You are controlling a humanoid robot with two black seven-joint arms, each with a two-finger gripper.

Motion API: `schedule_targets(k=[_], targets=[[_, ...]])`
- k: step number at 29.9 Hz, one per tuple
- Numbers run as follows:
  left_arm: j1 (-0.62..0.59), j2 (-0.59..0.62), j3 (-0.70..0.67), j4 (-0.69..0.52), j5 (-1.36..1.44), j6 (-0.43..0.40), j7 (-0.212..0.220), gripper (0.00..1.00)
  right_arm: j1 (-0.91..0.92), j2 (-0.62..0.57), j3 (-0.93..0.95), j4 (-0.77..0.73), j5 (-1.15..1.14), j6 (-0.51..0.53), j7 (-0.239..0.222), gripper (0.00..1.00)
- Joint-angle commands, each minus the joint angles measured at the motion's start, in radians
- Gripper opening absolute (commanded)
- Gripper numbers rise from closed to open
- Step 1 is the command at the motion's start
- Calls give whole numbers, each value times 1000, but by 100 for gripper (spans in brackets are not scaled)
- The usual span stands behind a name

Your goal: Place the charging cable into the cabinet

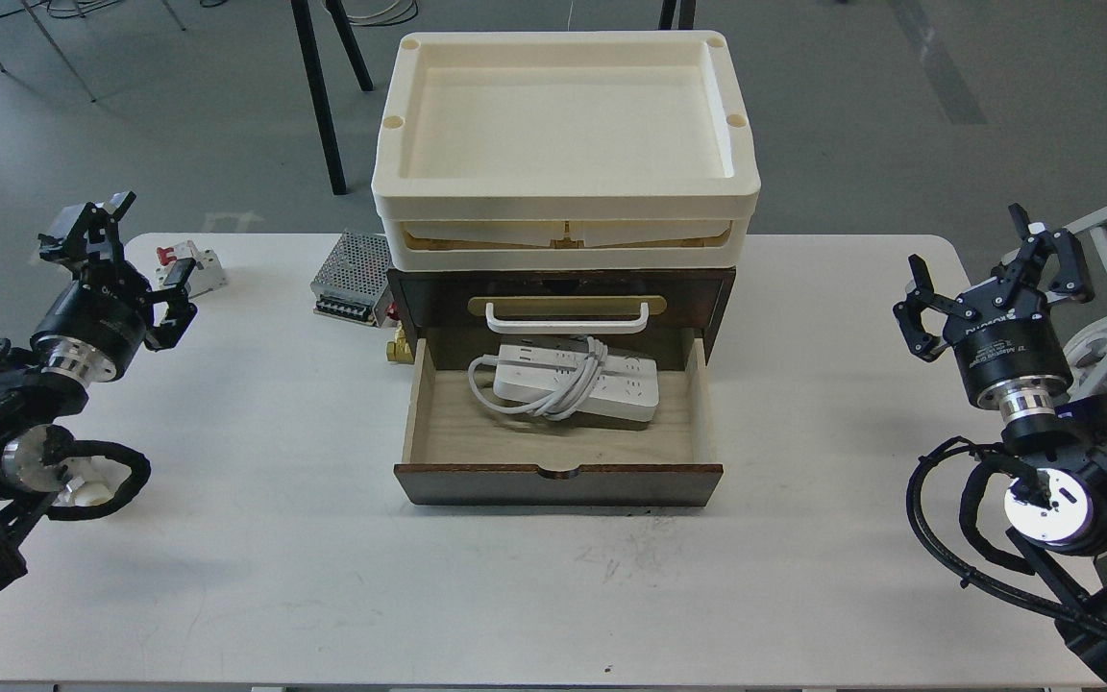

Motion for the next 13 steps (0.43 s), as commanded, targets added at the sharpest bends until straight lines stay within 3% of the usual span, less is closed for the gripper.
schedule_targets(k=[1,13], targets=[[-5,2,-2,0,-1,0,0,96,0,-2,0,3,-1,-1,0,99],[-18,2,1,0,-1,0,0,96,0,-1,-2,2,-1,5,0,99]])
